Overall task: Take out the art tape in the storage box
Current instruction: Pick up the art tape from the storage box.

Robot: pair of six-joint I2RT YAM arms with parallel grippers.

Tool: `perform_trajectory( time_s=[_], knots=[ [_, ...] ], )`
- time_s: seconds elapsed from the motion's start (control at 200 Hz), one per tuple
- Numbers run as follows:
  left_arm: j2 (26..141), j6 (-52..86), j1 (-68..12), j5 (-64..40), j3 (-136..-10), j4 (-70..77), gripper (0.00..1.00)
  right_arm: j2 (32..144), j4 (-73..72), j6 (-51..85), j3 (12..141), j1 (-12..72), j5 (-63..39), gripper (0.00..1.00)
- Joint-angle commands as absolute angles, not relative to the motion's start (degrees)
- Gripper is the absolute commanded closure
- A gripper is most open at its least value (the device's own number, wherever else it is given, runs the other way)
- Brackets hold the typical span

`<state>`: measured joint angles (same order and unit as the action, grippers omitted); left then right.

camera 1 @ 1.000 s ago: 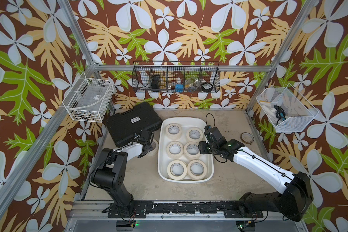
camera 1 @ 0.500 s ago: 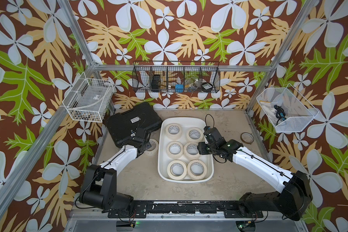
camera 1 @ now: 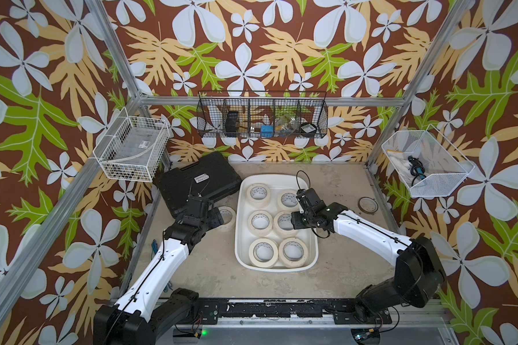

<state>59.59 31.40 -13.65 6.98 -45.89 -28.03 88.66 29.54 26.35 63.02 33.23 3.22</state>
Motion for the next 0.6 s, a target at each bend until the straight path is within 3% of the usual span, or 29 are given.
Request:
perform_trajectory(
  time_s=[0.0,0.215,0.595],
  knots=[
    [59.0,29.5,-13.6,5.4,-45.7,-28.8,0.2,90.7,29.1,24.4,63.8,32.0,2.3,0.44],
    [59.1,30.0,-13.7,4.2,-46.2,-29.1,0.21,95.0,28.0,23.8,65.4,31.9,0.9,0.48],
    [58.5,31.7,-13.6,1.9,-47.6,-28.8,0.23,97.7,29.4,23.2,68.5,31.9,1.6,0.8]
  ],
)
